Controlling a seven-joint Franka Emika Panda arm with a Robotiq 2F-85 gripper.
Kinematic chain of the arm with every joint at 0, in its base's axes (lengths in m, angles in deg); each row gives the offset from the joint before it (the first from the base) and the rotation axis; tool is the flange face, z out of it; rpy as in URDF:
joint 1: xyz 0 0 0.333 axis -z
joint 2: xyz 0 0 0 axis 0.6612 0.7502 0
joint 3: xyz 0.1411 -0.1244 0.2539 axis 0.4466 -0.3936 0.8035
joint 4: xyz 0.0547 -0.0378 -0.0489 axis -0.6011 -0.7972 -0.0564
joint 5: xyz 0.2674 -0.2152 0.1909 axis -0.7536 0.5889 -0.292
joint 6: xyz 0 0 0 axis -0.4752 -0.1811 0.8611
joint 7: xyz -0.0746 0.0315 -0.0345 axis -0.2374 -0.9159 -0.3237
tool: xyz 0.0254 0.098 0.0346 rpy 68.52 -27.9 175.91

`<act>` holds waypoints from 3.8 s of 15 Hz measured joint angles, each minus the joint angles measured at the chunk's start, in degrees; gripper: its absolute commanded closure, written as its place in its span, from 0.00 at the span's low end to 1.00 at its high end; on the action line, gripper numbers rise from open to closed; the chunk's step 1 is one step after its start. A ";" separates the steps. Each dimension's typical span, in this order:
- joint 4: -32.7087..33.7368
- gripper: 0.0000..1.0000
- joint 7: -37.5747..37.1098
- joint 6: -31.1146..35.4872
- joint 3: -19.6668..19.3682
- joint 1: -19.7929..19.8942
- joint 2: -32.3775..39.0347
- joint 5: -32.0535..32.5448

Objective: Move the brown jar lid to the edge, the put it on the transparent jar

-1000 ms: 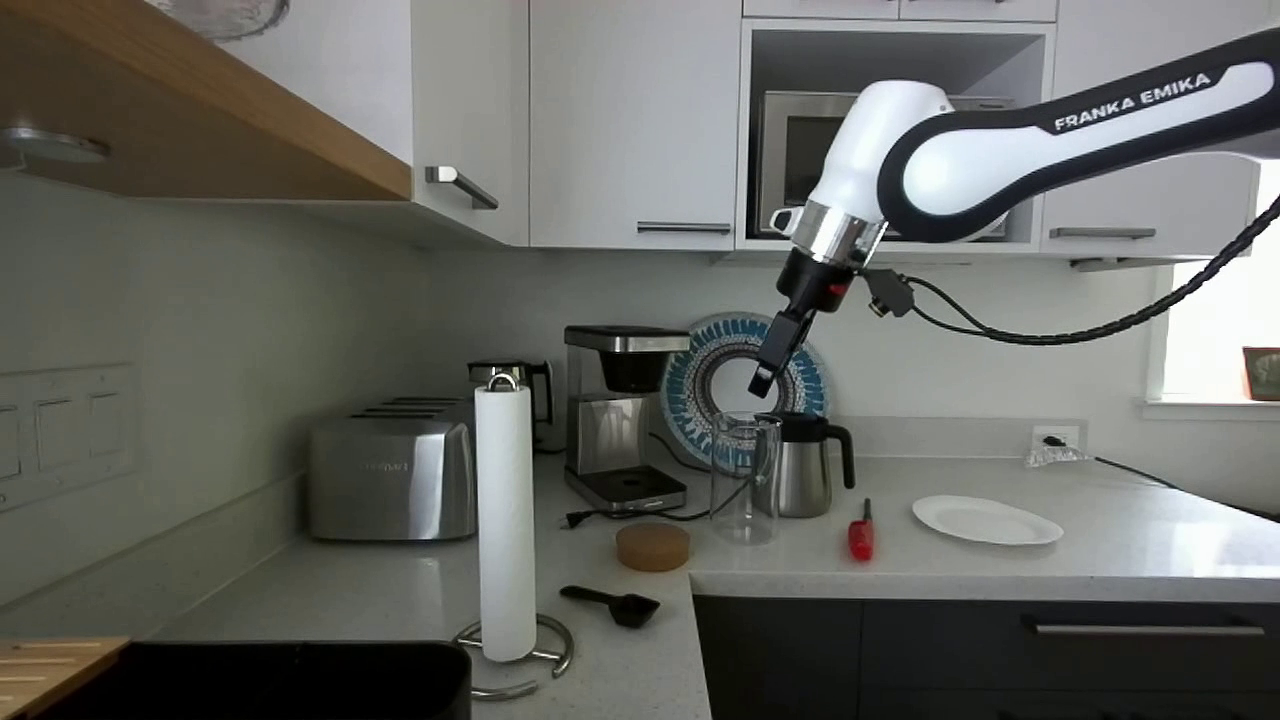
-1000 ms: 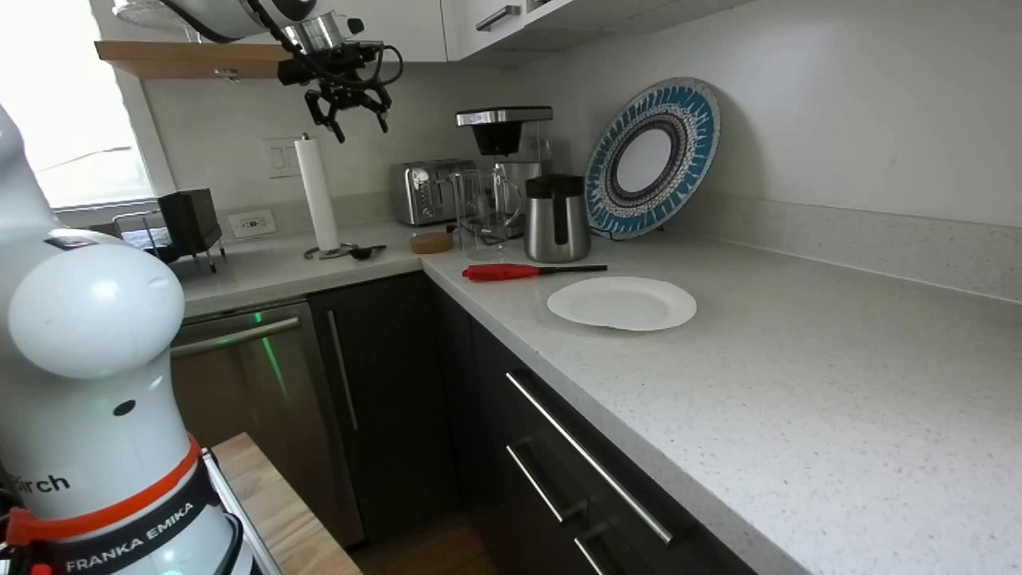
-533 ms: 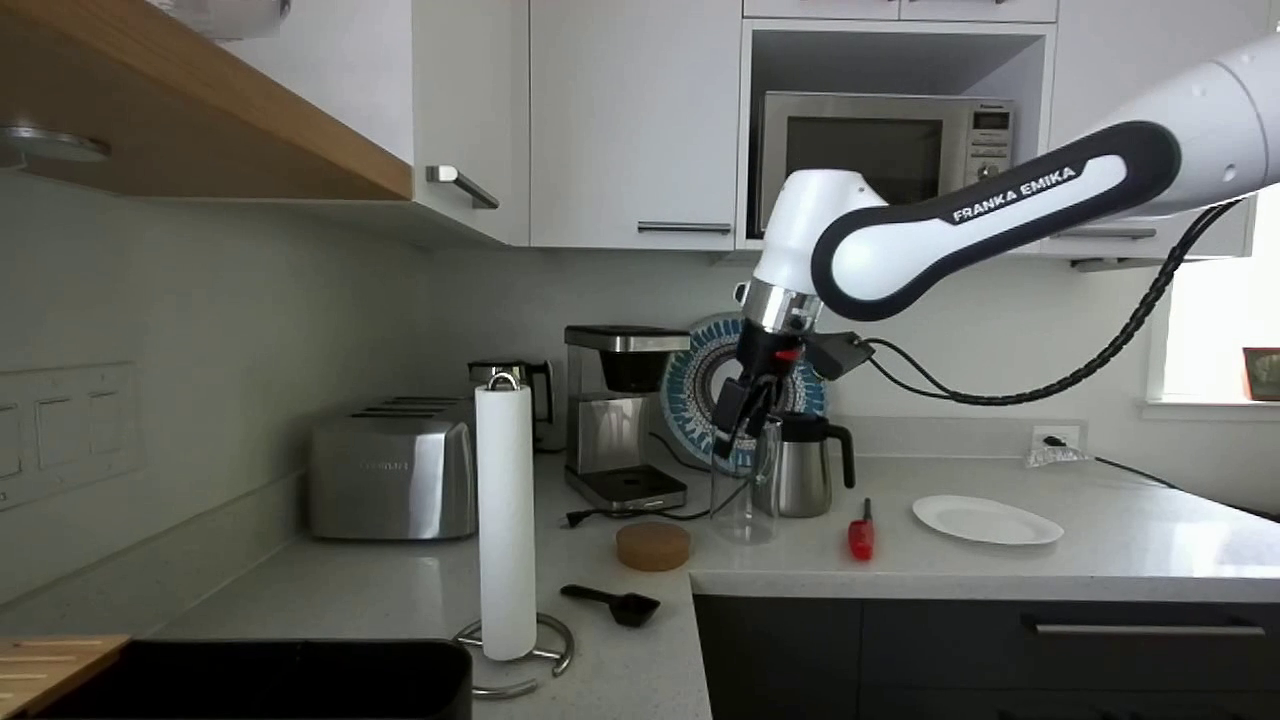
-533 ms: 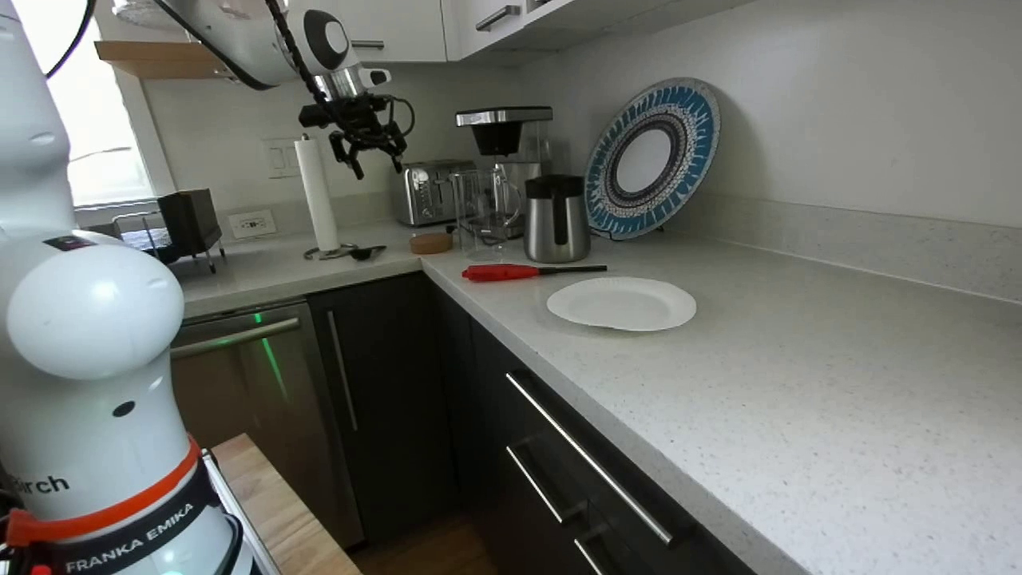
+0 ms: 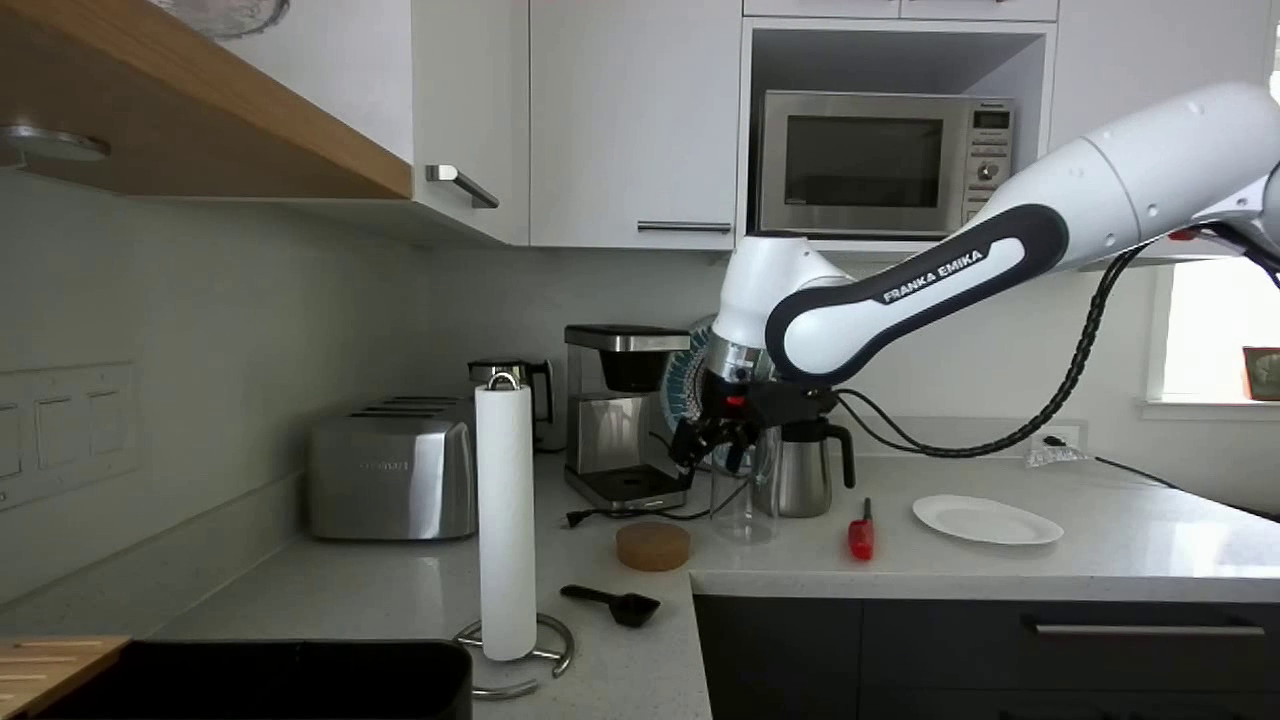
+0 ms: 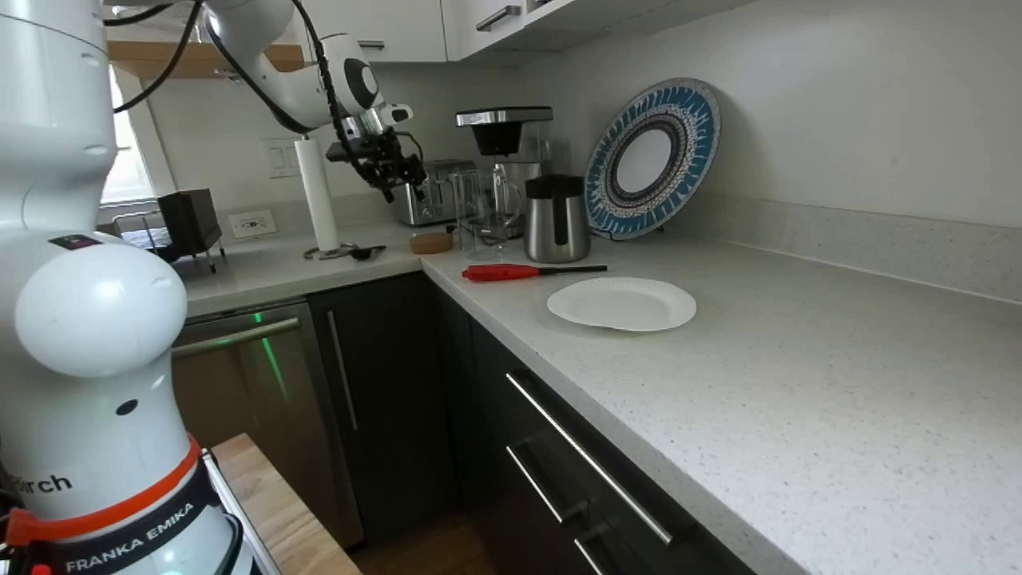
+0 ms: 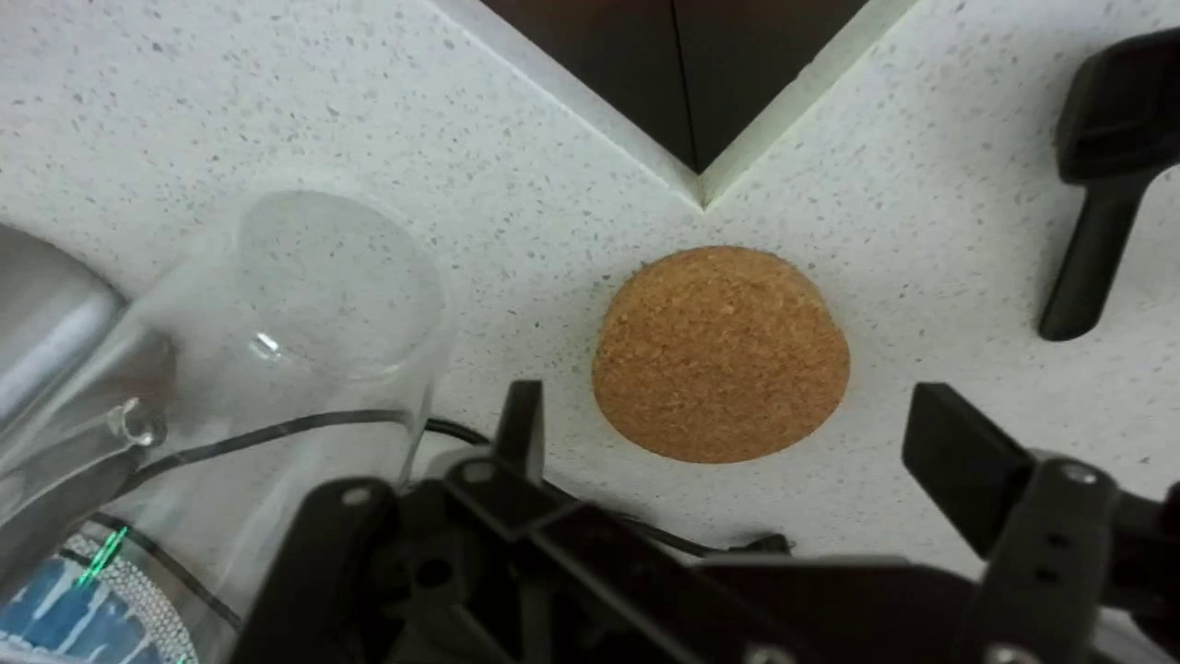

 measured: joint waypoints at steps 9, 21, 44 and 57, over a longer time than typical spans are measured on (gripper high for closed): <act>9.93 0.00 -18.69 0.08 -6.25 -7.41 10.49 9.51; 20.65 0.00 -30.84 5.04 -15.40 -14.99 24.09 16.07; 9.46 0.00 -28.42 7.29 -10.50 -13.93 16.87 4.23; 3.00 0.00 -21.12 5.20 -10.06 -13.80 11.10 3.62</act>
